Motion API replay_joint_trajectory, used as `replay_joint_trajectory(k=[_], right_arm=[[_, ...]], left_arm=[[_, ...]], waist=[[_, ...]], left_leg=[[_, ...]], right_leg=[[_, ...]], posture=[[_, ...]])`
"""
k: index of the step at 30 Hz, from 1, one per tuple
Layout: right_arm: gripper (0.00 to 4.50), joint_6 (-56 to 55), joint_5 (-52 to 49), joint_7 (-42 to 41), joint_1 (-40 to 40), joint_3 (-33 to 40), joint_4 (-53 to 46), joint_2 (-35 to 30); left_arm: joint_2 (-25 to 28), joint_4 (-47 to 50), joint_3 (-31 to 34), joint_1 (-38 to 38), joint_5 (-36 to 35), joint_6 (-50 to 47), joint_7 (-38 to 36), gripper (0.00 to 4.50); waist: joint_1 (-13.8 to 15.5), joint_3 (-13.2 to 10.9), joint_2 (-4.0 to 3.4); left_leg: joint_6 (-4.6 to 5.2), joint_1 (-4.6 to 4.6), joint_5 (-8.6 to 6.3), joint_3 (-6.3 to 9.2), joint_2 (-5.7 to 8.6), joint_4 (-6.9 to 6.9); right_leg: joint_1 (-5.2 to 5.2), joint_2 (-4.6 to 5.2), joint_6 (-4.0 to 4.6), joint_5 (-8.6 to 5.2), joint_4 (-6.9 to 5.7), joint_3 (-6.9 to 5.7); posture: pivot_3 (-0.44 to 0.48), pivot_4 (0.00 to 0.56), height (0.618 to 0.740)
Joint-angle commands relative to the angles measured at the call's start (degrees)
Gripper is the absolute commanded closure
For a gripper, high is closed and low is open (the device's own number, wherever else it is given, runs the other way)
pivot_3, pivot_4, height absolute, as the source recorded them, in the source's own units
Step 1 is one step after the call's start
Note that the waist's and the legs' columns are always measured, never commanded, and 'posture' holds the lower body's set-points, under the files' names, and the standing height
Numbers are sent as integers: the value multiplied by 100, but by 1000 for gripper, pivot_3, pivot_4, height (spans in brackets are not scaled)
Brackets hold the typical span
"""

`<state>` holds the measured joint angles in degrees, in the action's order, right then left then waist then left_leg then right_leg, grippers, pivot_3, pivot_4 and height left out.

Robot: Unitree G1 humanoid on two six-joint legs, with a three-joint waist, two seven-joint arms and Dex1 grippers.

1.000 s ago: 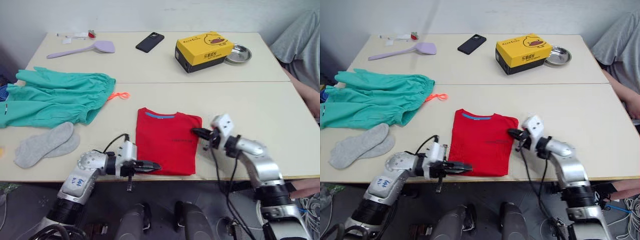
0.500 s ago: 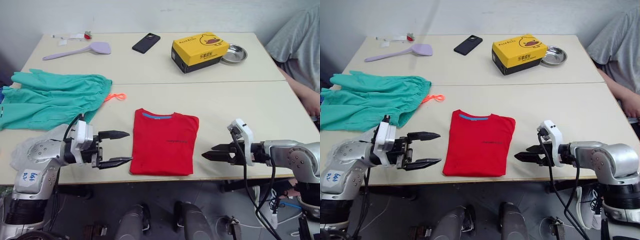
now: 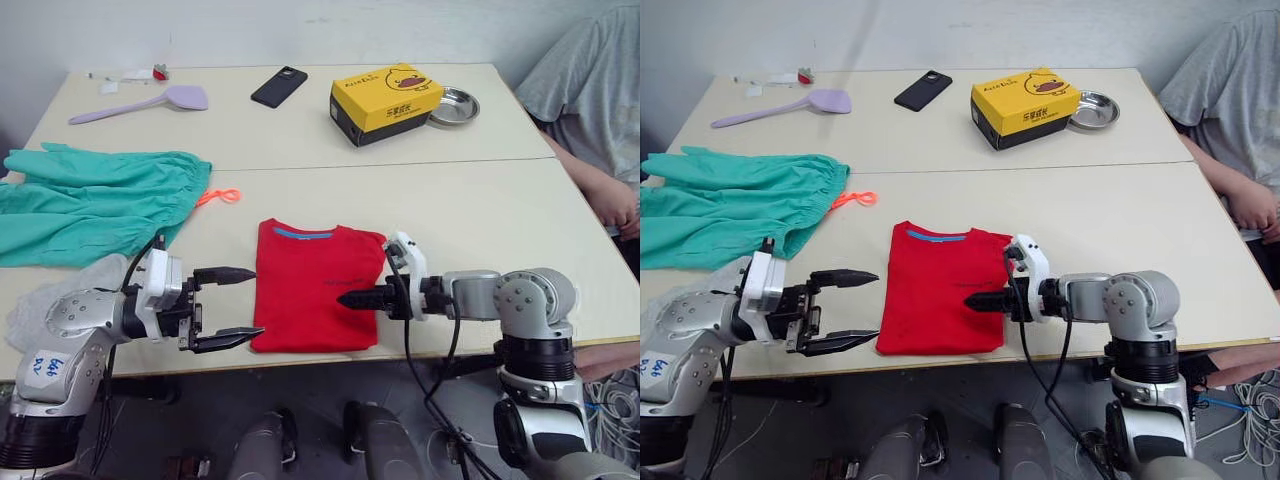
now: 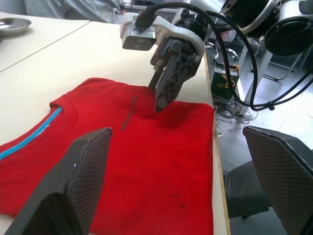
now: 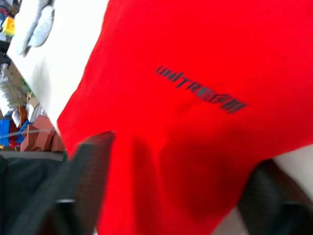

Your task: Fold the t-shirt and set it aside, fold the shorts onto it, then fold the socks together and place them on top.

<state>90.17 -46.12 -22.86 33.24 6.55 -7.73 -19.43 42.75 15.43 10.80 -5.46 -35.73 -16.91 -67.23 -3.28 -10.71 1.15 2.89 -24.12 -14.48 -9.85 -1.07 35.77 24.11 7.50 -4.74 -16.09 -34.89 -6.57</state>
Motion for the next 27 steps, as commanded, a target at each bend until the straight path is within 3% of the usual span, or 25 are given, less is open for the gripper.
replay_joint_trajectory(k=[1, 5, 6, 10, 14, 19, 23, 27], right_arm=[[2857, 233, 84, 131, -132, -204, 191, 62], [4337, 233, 113, 114, -193, -173, 128, 34], [4463, 233, 110, 112, -206, -121, 119, 5], [4463, 233, -4, 124, -265, 279, 67, -260], [4463, 201, -62, -107, -495, 860, -135, -1051], [4463, -758, 175, -943, -1149, 1091, 29, -2655], [4463, -1815, 600, -1574, -1371, 1121, 773, -3411], [4463, -3671, 1623, -2475, -1167, 623, 2512, -4170]], left_arm=[[-33, 173, 79, 61, -24, 69, 84, 0], [-102, 19, -28, -69, 59, 148, 149, 0], [-123, -19, -64, -118, 82, 165, 155, 0], [-206, -141, -162, -304, 128, 176, 164, 0], [-303, -273, -276, -432, 188, 228, 164, 0], [-444, -520, -467, -642, 290, 303, 58, 0], [-492, -735, -595, -851, 345, 374, -41, 0], [-536, -981, -698, -1067, 402, 454, -176, 0]], waist=[[5, 0, 0], [11, 0, 0], [12, 0, 0], [34, 0, 0], [183, -3, -5], [338, -6, -9], [309, -6, -9], [303, -9, -19]], left_leg=[[0, -1, 0, 0, 0, -2], [0, -7, 2, -7, 1, -13], [0, -10, 3, -8, 1, -14], [4, -14, 5, -13, 2, -14], [15, -16, 6, -15, 10, -12], [52, -37, -14, -15, 18, 18], [61, -43, -20, -23, 18, 27], [63, -41, -17, -31, 17, 32]], right_leg=[[2, 0, 1, -1, 0, 0], [16, 0, 3, -2, 0, 4], [20, 0, 3, -2, 0, 4], [23, -2, 4, -2, -5, 4], [23, 6, 2, -1, -4, 5], [20, 19, -18, 10, 21, 4], [16, 18, -36, 20, 36, 5], [16, 11, -37, 21, 30, 5]], posture=[[0, 150, 740], [0, 150, 740], [0, 150, 740], [0, 150, 740], [0, 150, 740], [0, 150, 740], [0, 150, 740], [0, 150, 740]])
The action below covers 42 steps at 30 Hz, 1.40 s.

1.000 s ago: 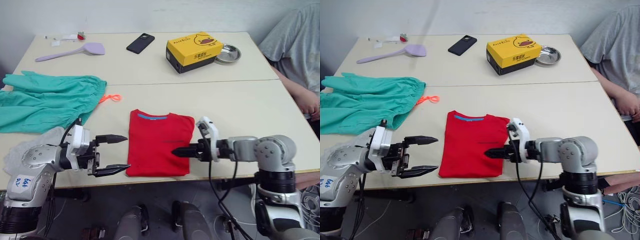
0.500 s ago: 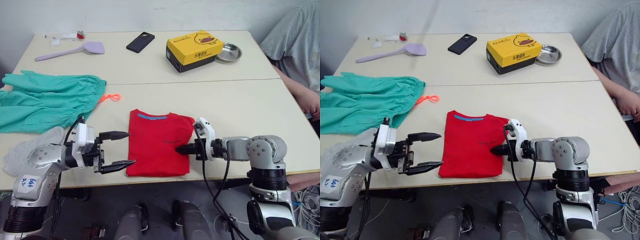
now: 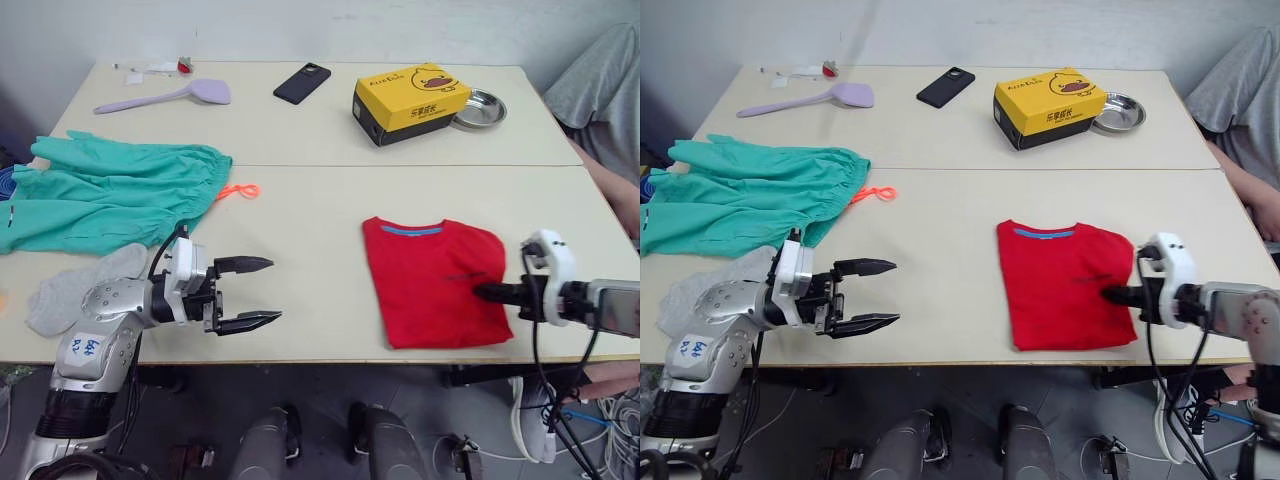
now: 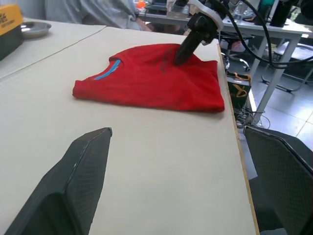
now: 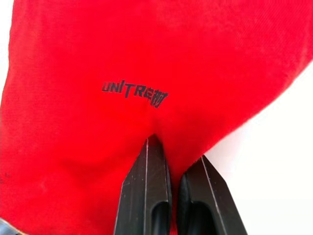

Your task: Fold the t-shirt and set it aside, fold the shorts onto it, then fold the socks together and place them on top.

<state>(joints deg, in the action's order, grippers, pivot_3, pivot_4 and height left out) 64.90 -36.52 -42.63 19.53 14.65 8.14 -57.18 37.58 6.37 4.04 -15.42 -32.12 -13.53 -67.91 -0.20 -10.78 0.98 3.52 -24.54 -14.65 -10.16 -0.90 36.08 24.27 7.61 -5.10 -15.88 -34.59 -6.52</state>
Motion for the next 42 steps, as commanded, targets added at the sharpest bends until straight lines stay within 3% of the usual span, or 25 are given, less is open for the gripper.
replay_joint_trajectory(k=[1, 4, 8, 13, 18, 23, 27, 29, 32, 38, 42], right_arm=[[4463, -1452, 859, -629, 331, -331, 1276, -458], [4463, -2272, 1503, -913, 874, -762, 2377, -567], [4463, -2500, 2026, -1116, 1574, -1107, 3510, -596], [4463, -2567, 2127, -1430, 1780, -1091, 3731, -404], [3145, -2763, 2150, -1619, 1601, -950, 3558, -524], [1452, -3574, 2170, -1975, 713, -557, 2740, -1084], [49, -4285, 1353, -2832, -315, 753, 1401, -1042], [19, -4526, 936, -3080, -724, 1372, 722, -761], [19, -4538, 735, -2845, -1163, 1623, -207, -352], [19, -4755, 1045, -1735, -1920, 1013, -2115, 814], [19, -4852, 1108, -1273, -1899, 579, -2575, 1381]], left_arm=[[-23, -94, -35, -86, 48, 127, -130, 0], [-24, -153, -35, -133, 73, 157, -178, 0], [-17, -188, 50, -147, 105, 203, -145, 0], [24, -160, 119, -69, 106, 241, -116, 0], [59, -162, 153, -58, 131, 255, -82, 0], [37, -188, 222, -90, 146, 230, 73, 0], [209, -204, 371, 105, 147, 170, 16, 0], [312, -274, 464, 165, 158, 201, -2, 0], [434, -399, 680, 252, 163, 254, 54, 0], [521, -696, 1157, 673, 329, 526, 281, 0], [533, -818, 1447, 877, 414, 722, 467, 0]], waist=[[-16, -1, -2], [-77, -2, -4], [-142, -12, -22], [-146, -13, -24], [-145, -13, -26], [-104, -23, -51], [-138, -27, -62], [-157, -29, -64], [-154, -28, -62], [-121, -28, -62], [-125, -29, -63]], left_leg=[[1, 1, 1, -3, 0, 2], [2, 2, 2, -7, -6, 7], [-3, 2, 6, -6, -5, 17], [-6, 3, 8, -2, -8, 21], [-6, 3, 8, -1, -8, 30], [-7, 2, 8, 3, -4, 30], [-5, 4, 7, 1, -2, 32], [-5, 14, 7, 0, -10, 30], [-7, 50, 3, 5, -22, 26], [-15, 48, 3, 18, -21, 10], [-22, 38, 5, 17, -15, 5]], right_leg=[[1, -4, 0, 0, -1, 1], [2, -10, 0, 0, -5, 2], [2, -5, 0, 0, -22, 4], [3, -4, 2, -1, -30, 4], [3, 0, 3, -1, -38, 5], [3, 9, 3, -1, -40, 2], [0, 8, 1, 0, -42, 1], [-6, -6, 1, 0, -42, 3], [-43, -18, 3, -1, -38, -4], [-41, -4, 10, -2, -23, -2], [-29, 0, 10, -2, -20, -1]], posture=[[0, 150, 740], [0, 150, 740], [0, 150, 740], [0, 150, 740], [0, 150, 740], [0, 150, 740], [0, 150, 740], [0, 150, 740], [0, 150, 740], [0, 150, 740], [0, 150, 740]])
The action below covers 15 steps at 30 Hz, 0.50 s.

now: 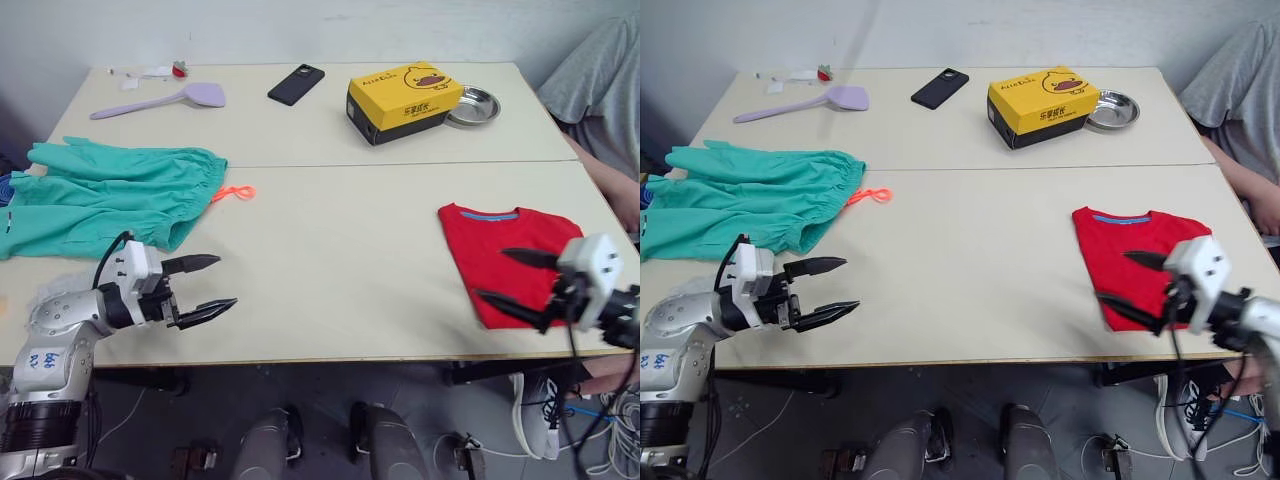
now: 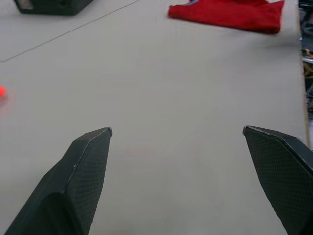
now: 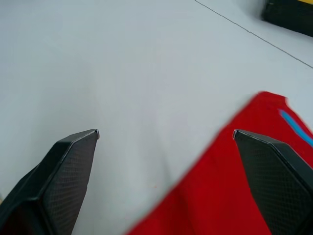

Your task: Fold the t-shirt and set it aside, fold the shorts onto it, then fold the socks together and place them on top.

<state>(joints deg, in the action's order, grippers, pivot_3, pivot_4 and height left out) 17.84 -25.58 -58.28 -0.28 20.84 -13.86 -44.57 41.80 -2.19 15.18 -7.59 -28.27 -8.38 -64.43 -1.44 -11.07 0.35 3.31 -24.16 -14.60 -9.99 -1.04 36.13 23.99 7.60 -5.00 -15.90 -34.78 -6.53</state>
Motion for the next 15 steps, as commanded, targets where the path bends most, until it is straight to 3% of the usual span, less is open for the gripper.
replay_joint_trajectory(k=[1, 5, 8, 9, 15], right_arm=[[19, -115, -12, 366, 127, -121, -390, 206], [19, -129, -39, 521, 303, -417, -353, 449], [19, -153, 27, 593, 374, -677, -343, 577], [19, -154, 62, 662, 396, -718, -328, 608], [19, -675, 203, 552, 476, -836, -100, 636]], left_arm=[[123, 59, 394, 142, 21, 226, 142, 0], [118, 291, 549, 362, -20, 219, 236, 0], [101, 561, 687, 667, -65, 159, 317, 0], [104, 615, 721, 737, -69, 147, 339, 0], [142, 696, 965, 990, -32, 133, 507, 0]], waist=[[0, 0, 0], [-15, -1, -2], [-85, -11, -18], [-68, -14, -12], [146, -20, -21]], left_leg=[[0, 0, 0, 0, 1, 1], [11, 1, -6, 21, 10, -5], [59, -2, 11, 183, 51, -23], [31, -3, 54, 245, 85, -26], [20, 0, 52, 218, 87, -3]], right_leg=[[0, 2, 0, 0, 0, 0], [-21, 9, -2, 3, 11, -17], [-135, 31, -10, 4, 43, -191], [-151, 61, -28, -11, 26, -260], [-130, 88, -10, -30, 4, -249]], posture=[[0, 150, 740], [0, 150, 740], [0, 150, 740], [0, 150, 740], [0, 150, 740]])
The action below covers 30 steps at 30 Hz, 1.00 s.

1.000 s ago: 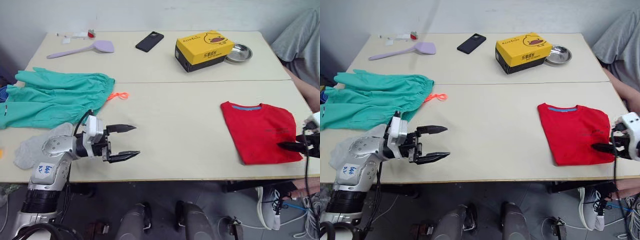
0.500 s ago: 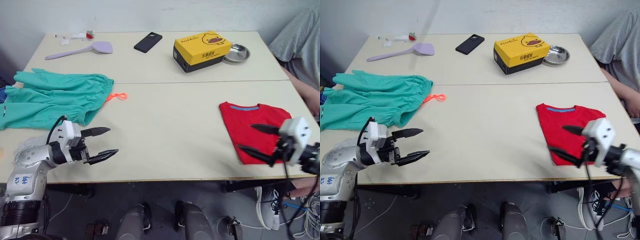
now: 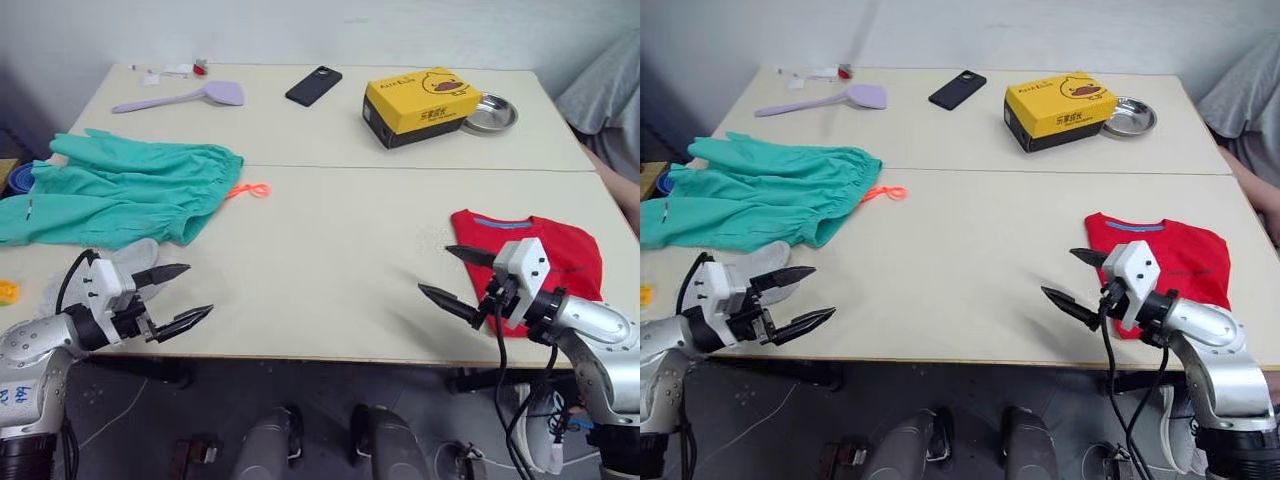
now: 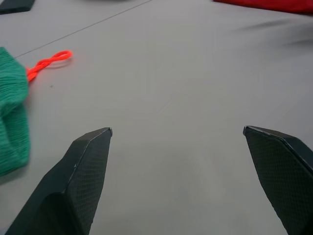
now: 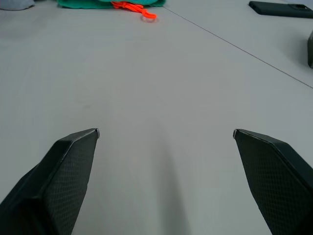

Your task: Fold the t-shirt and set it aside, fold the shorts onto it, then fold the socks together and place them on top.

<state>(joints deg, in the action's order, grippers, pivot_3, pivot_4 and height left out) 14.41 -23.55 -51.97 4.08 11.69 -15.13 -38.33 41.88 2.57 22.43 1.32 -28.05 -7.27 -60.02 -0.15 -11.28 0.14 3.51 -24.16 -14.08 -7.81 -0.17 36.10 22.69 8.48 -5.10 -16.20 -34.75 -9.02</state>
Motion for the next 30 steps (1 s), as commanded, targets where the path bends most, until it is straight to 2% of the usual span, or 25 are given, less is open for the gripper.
replay_joint_trajectory(k=[1, 4, 9, 13, 17, 19, 20, 21, 22, 23, 24, 25, 26, 28, 29, 30], right_arm=[[19, -375, 4, -91, 15, 72, 39, 1], [19, -759, 103, -231, -319, 137, -9, -51], [19, -1105, 179, -162, -1219, 581, -332, -115], [19, -1766, 352, -218, -1944, 893, -454, -33], [19, -1940, 150, -410, -2103, 751, -452, -17], [19, -1894, -90, -457, -2078, 657, -536, 66], [19, -1794, -225, -445, -2059, 598, -633, 109], [19, -1765, -253, -406, -2007, 519, -739, 144], [19, -1732, -288, -372, -1939, 434, -842, 180], [19, -1677, -334, -331, -1861, 347, -942, 208], [19, -1630, -357, -271, -1775, 275, -1012, 237], [19, -1582, -365, -174, -1604, 177, -1080, 294], [19, -1549, -359, -106, -1482, 113, -1120, 336], [19, -1421, -443, 49, -1045, -96, -1200, 465], [19, -1387, -458, 103, -859, -185, -1211, 516], [19, -1402, -426, 131, -706, -258, -1200, 562]], left_arm=[[130, 246, 268, 143, -64, 12, 79, 0], [151, 351, 600, 569, -138, -123, 123, 0], [35, 242, 1639, 1509, -193, -177, 433, 0], [-208, -190, 2327, 2185, -76, 32, 665, 0], [-328, -407, 2555, 2293, -92, 75, 947, 0], [-311, -339, 2572, 2302, -159, -22, 1007, 0], [-284, -265, 2583, 2285, -212, -120, 1052, 0], [-219, -202, 2590, 2232, -243, -244, 1128, 0], [-148, -140, 2598, 2150, -275, -375, 1218, 0], [-82, -75, 2607, 2047, -326, -524, 1311, 0], [-16, -31, 2599, 1952, -354, -665, 1387, 0], [94, 11, 2525, 1786, -357, -896, 1525, 0], [170, 34, 2468, 1670, -353, -1063, 1621, 0], [441, 48, 2138, 1095, -311, -1418, 1818, 0], [573, 17, 1957, 776, -293, -1609, 1912, 0], [692, -65, 1765, 476, -230, -1741, 1976, 0]], waist=[[26, 0, 0], [25, 0, 0], [6, 0, 0], [2, 2, 2], [6, 4, 6], [17, 10, 19], [35, 21, 40], [92, 20, 119], [91, 5, 237], [113, -12, 197], [144, -6, 88], [142, -16, 49], [138, -17, 47], [134, -2, 72], [133, -1, 74], [129, -2, 72]], left_leg=[[19, 0, -11, 0, 0, -1], [24, 0, -15, 0, -3, -7], [-16, -1, -11, -9, -4, -35], [-4, 4, -22, -24, -5, -32], [39, 8, -53, -23, -24, -25], [39, -18, -53, -26, -53, -45], [40, -40, -47, -53, -55, -87], [30, -16, -35, -130, -56, -124], [-3, 85, -2, -285, -63, -193], [-47, 176, 31, -338, -49, -128], [-189, 143, -18, -161, -49, 30], [-267, 86, -127, 201, -40, 191], [-232, 87, -174, 279, -42, 184], [-194, 105, -198, 304, -51, 148], [-189, 108, -190, 303, -48, 122], [-189, 106, -180, 301, -48, 108]], right_leg=[[-1, 2, 1, 3, 2, 0], [-2, 2, 5, 7, 17, 5], [8, -3, 2, -11, 34, 3], [4, -4, -5, -15, 36, 7], [-12, -13, 2, -7, 60, 12], [-23, -55, 32, -7, 85, 60], [-21, -106, 127, -61, 2, 202], [-29, -125, 210, -186, -265, 342], [-79, -159, 326, -444, -449, 495], [-100, -70, 89, -669, -347, 639], [-100, -70, 142, -666, -338, 605], [-130, -106, 153, -645, -312, 481], [-182, -120, 145, -639, -295, 411], [-221, -135, 115, -593, -250, 389], [-241, -136, 14, -526, -237, 389], [-237, -139, -7, -494, -227, 386]], posture=[[0, 150, 740], [0, 150, 740], [0, 150, 740], [0, 150, 740], [0, 150, 740], [0, 150, 740], [0, 150, 740], [0, 150, 740], [0, 150, 740], [0, 150, 740], [0, 150, 740], [0, 150, 740], [0, 150, 740], [0, 150, 740], [0, 150, 740], [0, 150, 740]])
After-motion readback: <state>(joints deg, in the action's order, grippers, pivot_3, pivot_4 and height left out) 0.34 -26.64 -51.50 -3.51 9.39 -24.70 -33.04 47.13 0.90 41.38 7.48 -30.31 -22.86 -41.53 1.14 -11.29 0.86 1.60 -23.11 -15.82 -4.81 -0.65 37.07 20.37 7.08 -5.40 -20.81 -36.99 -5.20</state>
